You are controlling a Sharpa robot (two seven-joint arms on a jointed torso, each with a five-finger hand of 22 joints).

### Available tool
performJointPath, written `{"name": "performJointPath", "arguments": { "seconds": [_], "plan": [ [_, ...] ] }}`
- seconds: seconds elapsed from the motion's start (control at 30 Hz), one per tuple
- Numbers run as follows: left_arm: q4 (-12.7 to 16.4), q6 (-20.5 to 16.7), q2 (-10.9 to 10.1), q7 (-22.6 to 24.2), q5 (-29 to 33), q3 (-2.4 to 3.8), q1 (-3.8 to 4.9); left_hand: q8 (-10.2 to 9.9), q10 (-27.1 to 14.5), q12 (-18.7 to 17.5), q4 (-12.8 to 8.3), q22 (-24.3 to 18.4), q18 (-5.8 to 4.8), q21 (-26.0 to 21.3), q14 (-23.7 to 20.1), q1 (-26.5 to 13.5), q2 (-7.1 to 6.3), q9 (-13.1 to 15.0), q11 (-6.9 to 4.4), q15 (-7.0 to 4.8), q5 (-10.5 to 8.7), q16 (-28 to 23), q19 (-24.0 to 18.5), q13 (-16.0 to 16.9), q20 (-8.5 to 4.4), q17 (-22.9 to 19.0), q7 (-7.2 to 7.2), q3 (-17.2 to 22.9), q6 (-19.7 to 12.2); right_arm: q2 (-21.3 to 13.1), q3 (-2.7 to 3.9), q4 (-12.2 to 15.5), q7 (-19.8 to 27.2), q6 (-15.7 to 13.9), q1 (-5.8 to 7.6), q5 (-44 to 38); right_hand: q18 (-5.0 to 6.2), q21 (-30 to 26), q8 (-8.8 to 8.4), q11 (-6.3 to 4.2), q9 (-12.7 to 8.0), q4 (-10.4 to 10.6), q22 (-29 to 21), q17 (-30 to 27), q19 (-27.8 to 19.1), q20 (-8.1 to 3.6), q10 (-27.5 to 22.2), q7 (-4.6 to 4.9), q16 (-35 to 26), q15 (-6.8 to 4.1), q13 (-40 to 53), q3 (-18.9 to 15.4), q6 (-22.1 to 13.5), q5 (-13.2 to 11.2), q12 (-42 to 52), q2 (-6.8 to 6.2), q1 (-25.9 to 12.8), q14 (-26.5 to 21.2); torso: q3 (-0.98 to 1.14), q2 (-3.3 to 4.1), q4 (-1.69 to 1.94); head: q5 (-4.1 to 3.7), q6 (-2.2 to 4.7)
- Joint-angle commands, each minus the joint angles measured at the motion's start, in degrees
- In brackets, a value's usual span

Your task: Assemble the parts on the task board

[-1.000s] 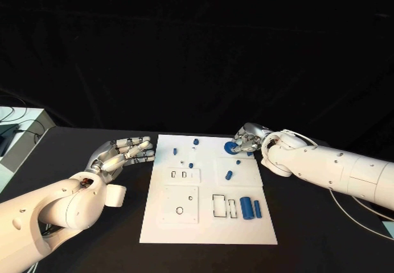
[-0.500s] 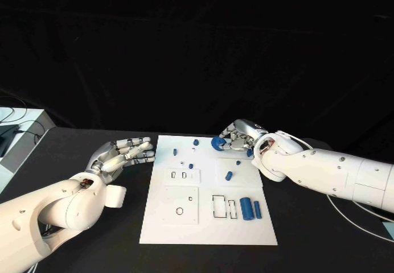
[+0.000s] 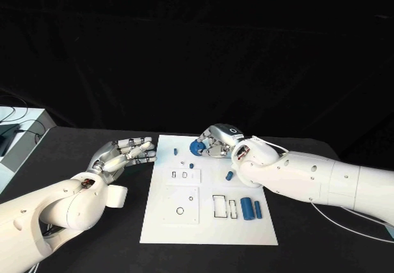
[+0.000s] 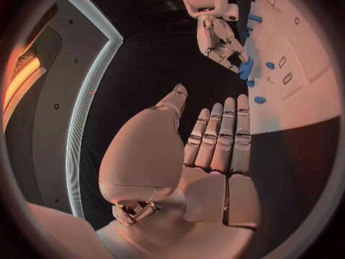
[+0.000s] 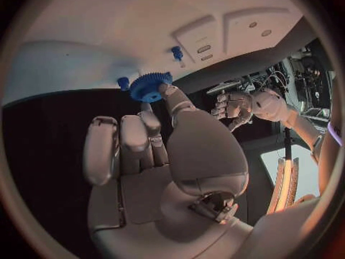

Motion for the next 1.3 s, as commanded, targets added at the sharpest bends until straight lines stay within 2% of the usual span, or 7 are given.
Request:
{"name": "performJointPath", "arguments": {
  "seconds": [0.03,0.17,0.37,0.6,0.8,0.97,1.3],
  "plan": [
    [0.2,1.1,0.1,0.3,-0.2,0.04,-0.01,0.0,-0.5,0.1,-0.2,-0.1,-0.63,0.0,-0.3,0.1,0.6,0.0,0.1,0.07,0.06,-0.2,-0.3,0.1,0.1,-0.1,-0.08,0.2,-0.4,1.2,-0.11,-1.6,-2.6,-0.7,-0.21,-4.7,-0.69,0.3,0.2,-0.24,0.2,-0.2,11.1,0.0,4.7,-0.43,0.0,0.69,-0.3,-0.22,0.0,0.1,1.2,0.0,-0.3,-0.03,0.2,0.0,-0.07,-0.04,0.13,0.1,-0.14],
    [0.2,1.1,0.1,0.3,-0.2,0.05,-0.01,0.0,-0.5,0.1,-0.2,-0.1,-0.63,0.0,-0.3,0.1,0.6,0.0,0.1,0.07,0.06,-0.2,-0.3,0.1,0.1,-0.1,-0.08,0.2,-0.4,2.4,-0.22,-2.9,-2.8,-0.7,-0.43,-5.5,-0.7,0.3,0.18,-0.23,0.2,-0.2,11.1,0.1,4.7,-0.44,0.0,0.72,-0.4,-0.21,0.0,0.1,1.1,0.0,-0.3,-0.06,0.2,0.0,-0.23,-0.04,0.36,-0.07,-0.29],
    [0.0,1.1,0.1,0.3,-0.2,0.05,-0.01,0.0,-0.5,0.1,-0.2,-0.1,-0.63,0.0,-0.3,0.1,0.6,0.0,0.1,0.07,0.06,-0.2,-0.3,0.1,0.1,-0.1,-0.08,0.2,-0.4,4.1,-0.27,-4.6,-3.1,-0.3,-0.59,-6.5,-0.71,0.4,0.18,-0.22,0.2,-0.2,11.1,0.1,4.7,-0.44,0.0,0.74,-0.4,-0.21,0.0,0.1,1.1,-0.1,-0.4,-0.13,0.2,0.0,-0.16,0.03,0.32,0.06,-0.3],
    [0.0,1.1,0.2,0.3,-0.2,0.05,-0.01,0.0,-0.5,0.1,-0.2,-0.1,-0.63,0.0,-0.3,0.1,0.6,0.0,0.1,0.07,0.06,-0.2,-0.3,0.1,0.1,-0.1,-0.08,0.2,-0.4,5.6,-0.28,-6.8,-3.6,0.4,-0.64,-7.5,-0.69,0.3,0.18,-0.2,0.2,-0.2,11.1,0.1,4.7,-0.43,0.0,0.76,-0.4,-0.2,0.0,0.1,1.0,-0.2,-0.5,-0.22,0.1,0.0,-0.25,-0.12,0.49,-0.06,-0.49],
    [0.0,1.1,0.2,0.3,-0.2,0.06,0.0,0.0,-0.5,0.1,-0.2,-0.1,-0.63,0.0,-0.3,0.1,0.6,0.0,0.1,0.07,0.06,-0.2,-0.3,0.1,0.1,-0.1,-0.08,0.2,-0.4,6.2,-0.29,-8.0,-3.7,1.2,-0.71,-7.8,-0.71,0.4,0.17,-0.17,0.2,-0.1,11.1,0.1,4.7,-0.41,-0.1,0.79,-0.5,-0.17,-0.1,0.1,0.9,-0.5,-0.6,-0.35,0.1,0.0,-0.09,-0.02,0.26,0.25,-0.42],
    [0.0,1.1,0.1,0.3,-0.2,0.06,0.0,0.0,-0.5,0.1,-0.2,-0.1,-0.63,0.0,-0.3,0.1,0.6,0.0,0.1,0.07,0.06,-0.2,-0.3,0.1,0.1,-0.1,-0.08,0.2,-0.4,6.2,-0.29,-7.9,-3.6,1.0,-0.82,-7.8,-0.72,0.3,0.15,-0.15,0.2,-0.1,11.1,0.1,4.7,-0.4,-0.1,0.84,-0.6,-0.16,-0.1,0.1,0.9,-0.6,-0.7,-0.51,0.0,0.0,-0.1,-0.02,0.24,0.46,-0.47],
    [-0.1,1.1,0.1,0.3,-0.2,0.06,0.0,0.0,-0.5,0.1,-0.2,-0.1,-0.63,0.0,-0.3,0.1,0.6,0.0,0.1,0.07,0.06,-0.2,-0.3,0.1,0.1,-0.1,-0.08,0.2,-0.4,5.5,-0.27,-6.6,-2.2,-2.6,-1.02,-6.6,-0.71,0.3,0.03,0.02,0.1,0.0,11.1,0.2,4.7,-0.35,-0.1,1.11,-0.6,-0.06,-0.1,0.0,0.2,-0.5,-0.8,-1.02,-0.1,0.0,-0.07,-0.02,0.25,0.76,-0.29]
  ]
}}
